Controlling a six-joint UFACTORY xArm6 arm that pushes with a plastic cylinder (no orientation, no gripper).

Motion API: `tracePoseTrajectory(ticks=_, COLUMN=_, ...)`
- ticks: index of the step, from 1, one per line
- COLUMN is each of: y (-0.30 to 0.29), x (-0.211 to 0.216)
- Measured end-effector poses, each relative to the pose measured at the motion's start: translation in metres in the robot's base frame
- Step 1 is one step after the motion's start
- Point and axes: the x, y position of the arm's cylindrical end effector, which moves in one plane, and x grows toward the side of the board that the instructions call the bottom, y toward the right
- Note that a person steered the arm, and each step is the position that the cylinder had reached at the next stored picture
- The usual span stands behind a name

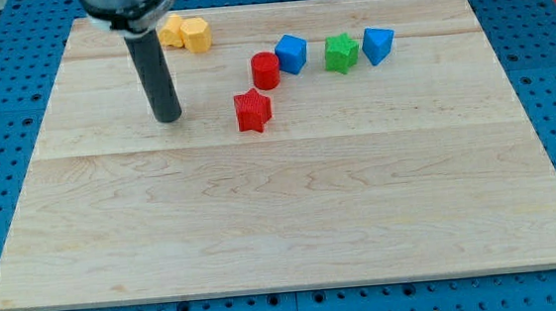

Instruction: Push the red star below the red circle

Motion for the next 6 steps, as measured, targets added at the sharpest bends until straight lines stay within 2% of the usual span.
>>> tracePoseTrajectory(ticks=1, y=0.06, x=0.017)
tracePoseTrajectory(ticks=3, y=0.096, x=-0.01)
tracePoseTrajectory(ticks=4, y=0.028, x=-0.003)
tracePoseTrajectory(ticks=5, y=-0.037, x=-0.029)
tracePoseTrajectory(ticks=6, y=-0.065, x=-0.087)
